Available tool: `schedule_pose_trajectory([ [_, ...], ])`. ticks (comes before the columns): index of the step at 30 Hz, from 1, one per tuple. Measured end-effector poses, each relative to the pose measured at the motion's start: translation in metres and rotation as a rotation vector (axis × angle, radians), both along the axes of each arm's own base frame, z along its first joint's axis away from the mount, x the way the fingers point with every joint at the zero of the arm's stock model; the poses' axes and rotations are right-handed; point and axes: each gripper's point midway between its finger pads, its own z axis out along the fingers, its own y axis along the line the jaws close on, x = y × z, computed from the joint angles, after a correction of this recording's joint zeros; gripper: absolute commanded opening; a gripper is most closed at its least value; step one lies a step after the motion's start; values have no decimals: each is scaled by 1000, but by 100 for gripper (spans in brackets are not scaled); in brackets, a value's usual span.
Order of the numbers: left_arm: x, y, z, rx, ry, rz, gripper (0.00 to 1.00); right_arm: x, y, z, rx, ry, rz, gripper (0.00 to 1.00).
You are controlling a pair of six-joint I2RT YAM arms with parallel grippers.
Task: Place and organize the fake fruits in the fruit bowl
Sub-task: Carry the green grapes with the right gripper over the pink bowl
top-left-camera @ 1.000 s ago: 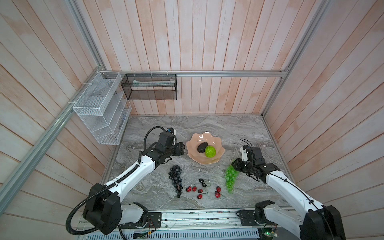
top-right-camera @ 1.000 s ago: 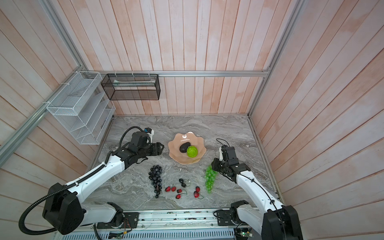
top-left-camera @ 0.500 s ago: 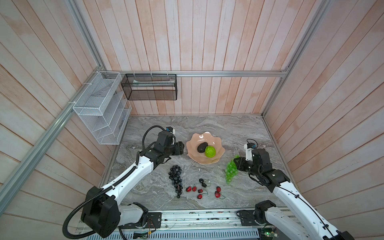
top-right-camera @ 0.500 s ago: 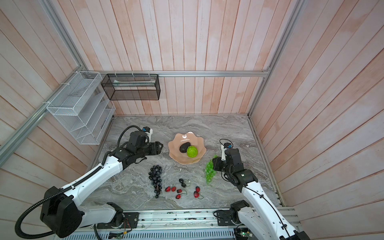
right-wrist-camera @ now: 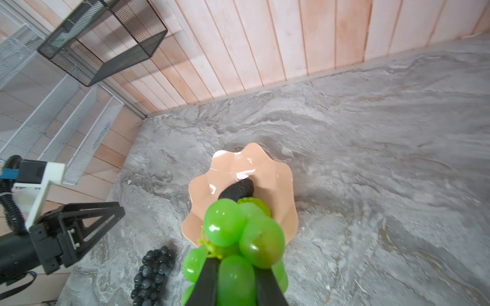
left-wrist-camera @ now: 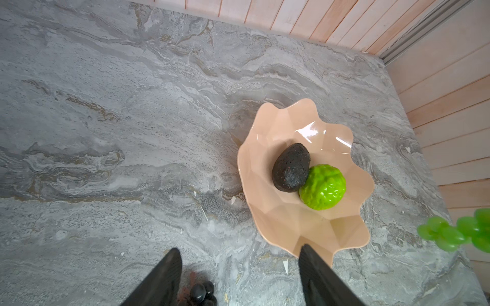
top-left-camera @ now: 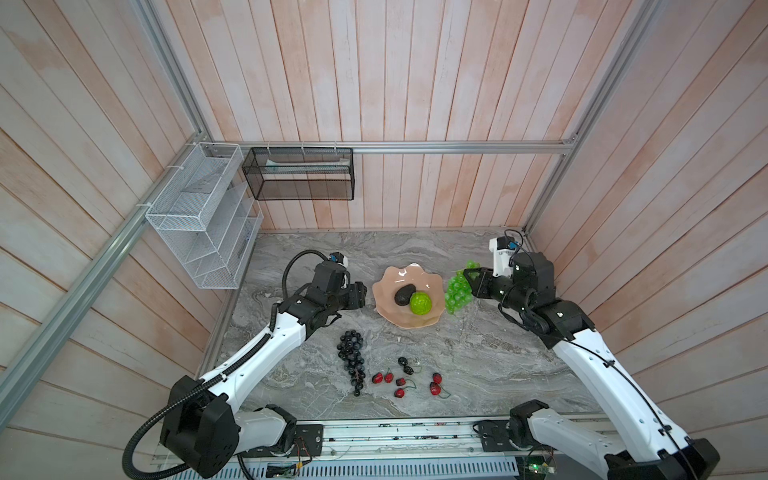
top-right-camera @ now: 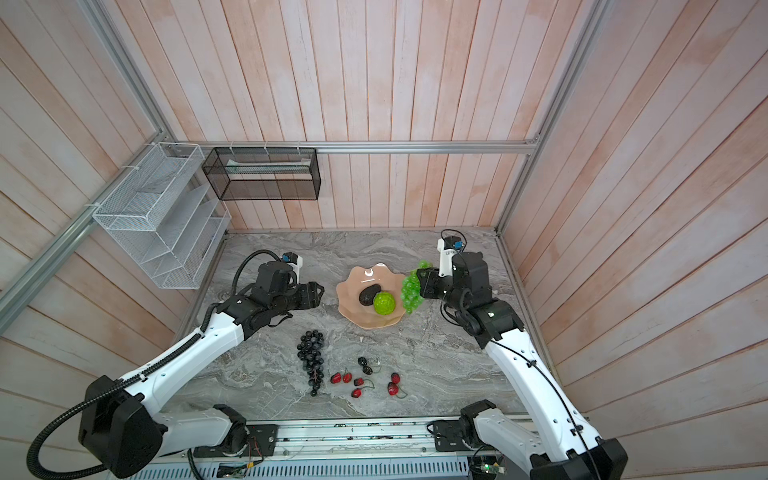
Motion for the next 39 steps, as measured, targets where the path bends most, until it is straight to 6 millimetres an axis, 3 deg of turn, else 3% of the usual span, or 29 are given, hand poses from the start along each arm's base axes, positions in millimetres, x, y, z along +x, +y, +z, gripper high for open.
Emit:
schedule_pose_trajectory([
  [4, -1, 3, 8, -7, -21, 10, 72, 12, 28, -4, 26, 22, 73, 17],
  [12, -3, 8, 11, 6, -28, 28, 72, 23, 89, -42, 6, 120, 218, 17],
  [16, -4, 10, 14, 8, -35, 34, 73, 27, 109, -43, -29, 105, 269, 17],
  [29, -4, 13, 19, 5, -49, 49, 73, 24, 102, -46, -117, 60, 281, 17],
  [39, -6, 14, 15, 2, -40, 56, 73, 11, 107, -63, -16, 98, 318, 16],
])
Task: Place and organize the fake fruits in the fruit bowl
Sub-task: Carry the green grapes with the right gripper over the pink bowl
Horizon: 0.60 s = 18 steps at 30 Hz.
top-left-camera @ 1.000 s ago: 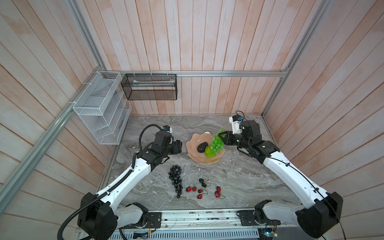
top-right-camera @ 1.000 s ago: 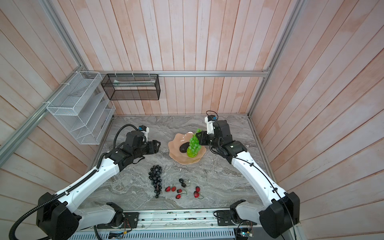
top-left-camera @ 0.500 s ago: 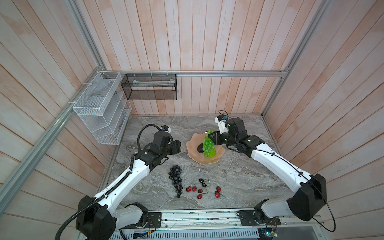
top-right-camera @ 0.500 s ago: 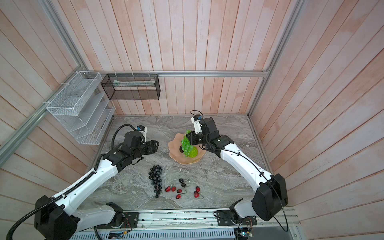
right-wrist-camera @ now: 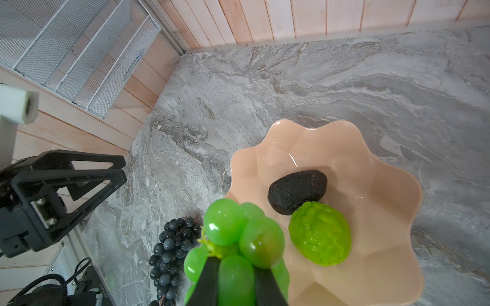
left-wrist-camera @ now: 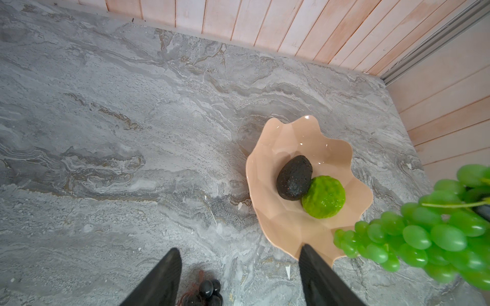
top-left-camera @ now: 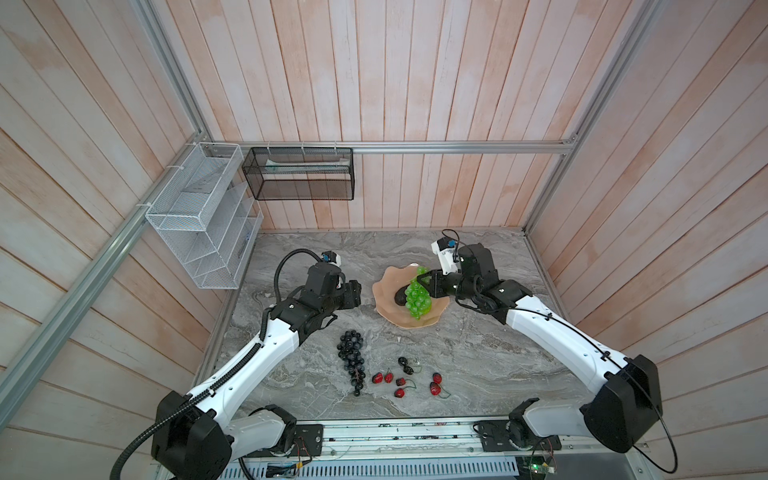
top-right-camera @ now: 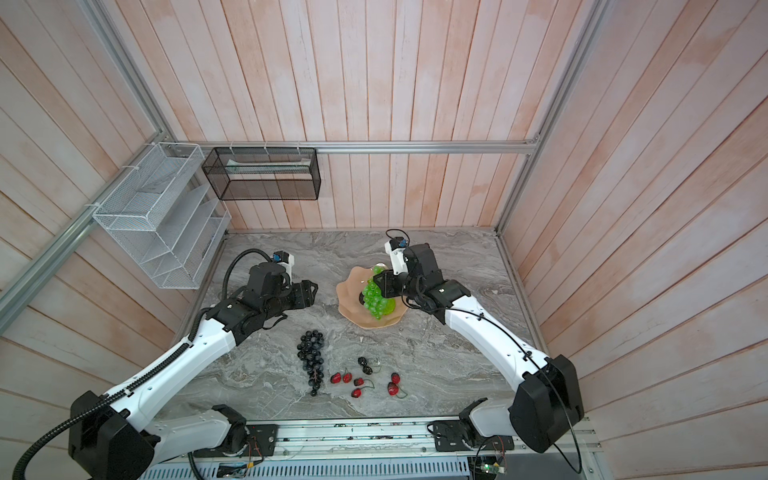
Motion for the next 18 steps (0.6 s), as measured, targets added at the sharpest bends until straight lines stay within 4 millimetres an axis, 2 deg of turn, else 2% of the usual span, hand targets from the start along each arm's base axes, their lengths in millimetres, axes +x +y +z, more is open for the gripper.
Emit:
schedule_pose_trajectory([
  [8, -1, 1, -3, -2, 9, 4, 73, -3, 5, -35, 48, 84, 8, 17],
  [11, -2, 1, -5, 1, 13, 4, 73, 2, -5, -45, 55, 87, -12, 17],
  [18, -2, 1, -5, 2, 15, 5, 73, 3, -36, -82, 45, 135, -82, 17],
])
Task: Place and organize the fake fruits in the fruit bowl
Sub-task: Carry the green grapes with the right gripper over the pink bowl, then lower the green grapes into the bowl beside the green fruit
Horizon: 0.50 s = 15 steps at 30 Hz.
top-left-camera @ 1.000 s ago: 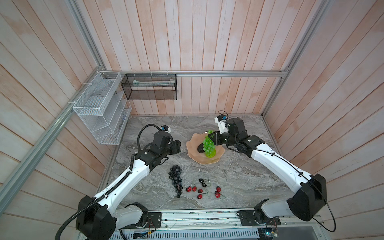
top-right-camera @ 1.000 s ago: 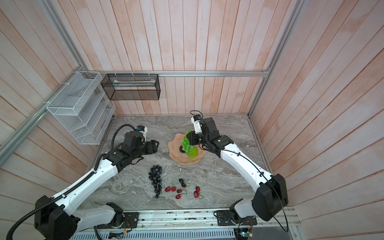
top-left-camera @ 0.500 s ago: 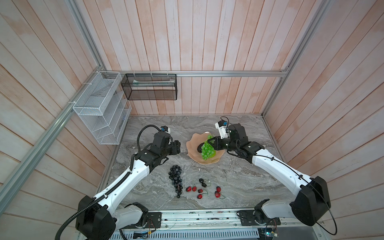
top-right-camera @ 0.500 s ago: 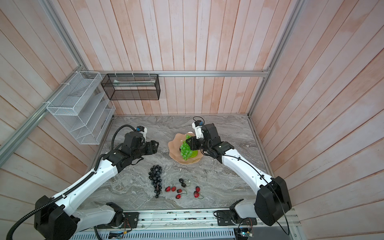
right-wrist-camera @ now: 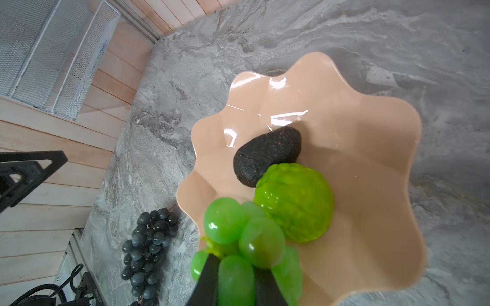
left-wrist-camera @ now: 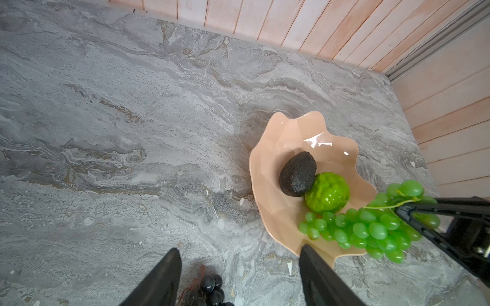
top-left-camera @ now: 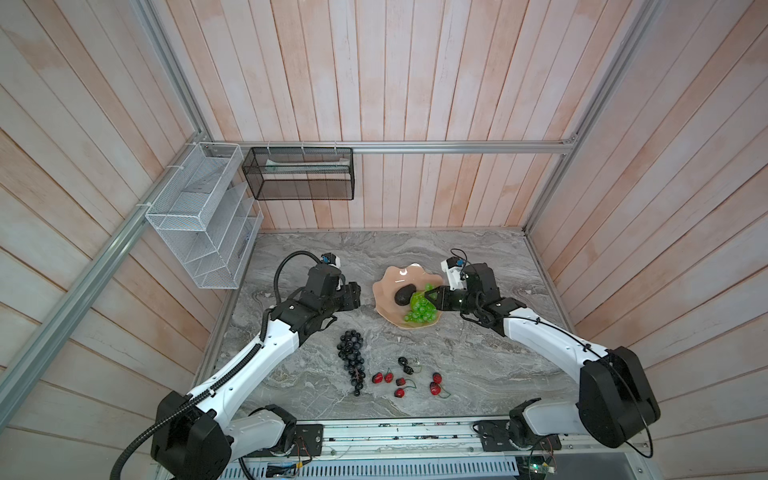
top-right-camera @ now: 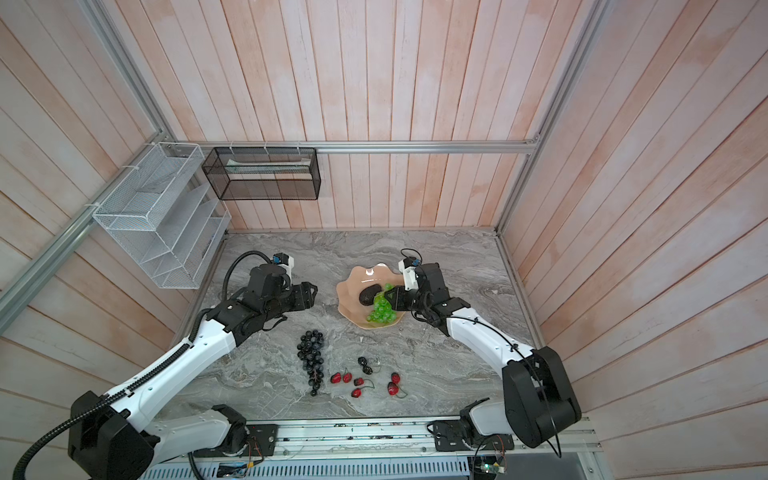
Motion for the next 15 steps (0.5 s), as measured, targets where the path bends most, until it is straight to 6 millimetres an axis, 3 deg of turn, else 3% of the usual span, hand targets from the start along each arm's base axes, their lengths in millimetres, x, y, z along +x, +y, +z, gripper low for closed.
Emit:
schedule_pose_trajectory([
  [9, 1, 0, -3, 4, 8, 0, 73, 11, -16, -7, 21, -22, -23, 18],
  [15, 2, -1, -7, 12, 22, 0, 73, 25, -31, -23, 9, -8, -38, 18],
])
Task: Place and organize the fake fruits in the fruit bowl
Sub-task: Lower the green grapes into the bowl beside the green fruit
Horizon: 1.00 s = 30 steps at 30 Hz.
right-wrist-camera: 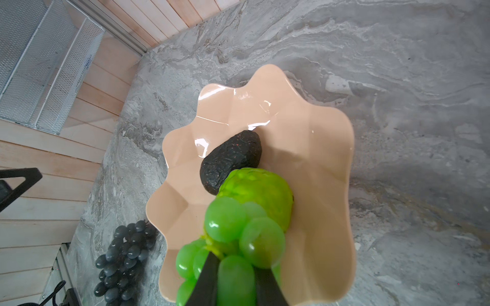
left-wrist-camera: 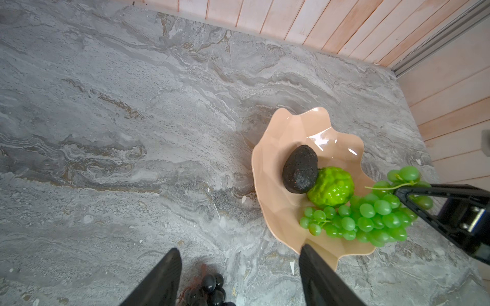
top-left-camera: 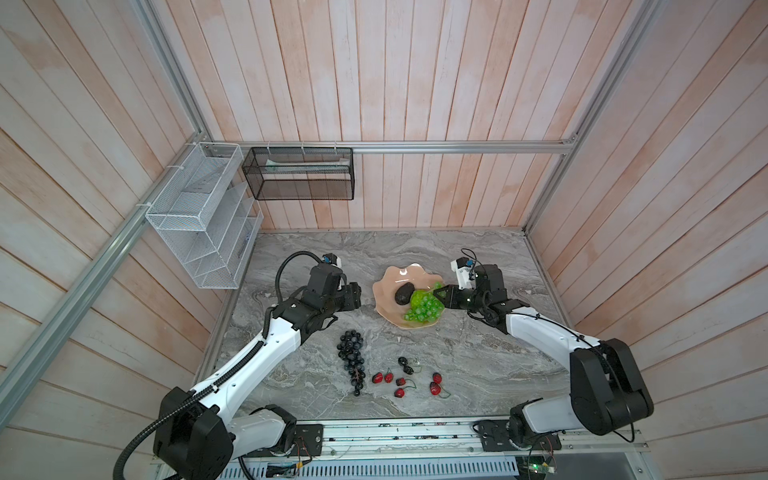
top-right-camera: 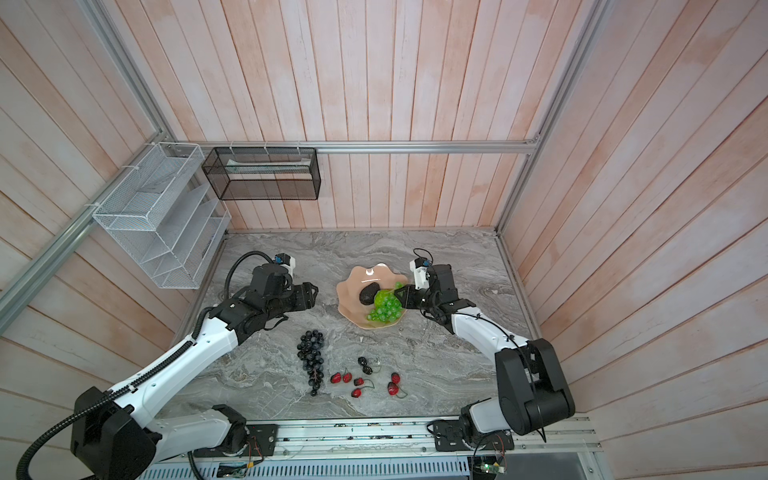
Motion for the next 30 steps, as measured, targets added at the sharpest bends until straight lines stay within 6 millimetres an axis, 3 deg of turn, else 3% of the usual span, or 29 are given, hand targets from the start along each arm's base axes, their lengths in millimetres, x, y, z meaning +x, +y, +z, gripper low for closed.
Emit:
schedule_pose_trajectory([
  [8, 4, -2, -1, 2, 6, -1, 73, 11, -4, -24, -23, 25, 10, 20],
  [14, 8, -6, -2, 4, 17, -5, 73, 28, -4, -27, -31, 13, 22, 23],
  [20, 8, -9, -1, -5, 24, -18, 73, 45, -1, -27, -45, -10, 41, 35],
  [26, 7, -12, -2, -12, 38, -33, 73, 55, 0, -24, -57, -25, 55, 36],
  [30, 6, -16, -4, -19, 57, -49, 73, 64, 4, -19, -61, -38, 76, 51],
])
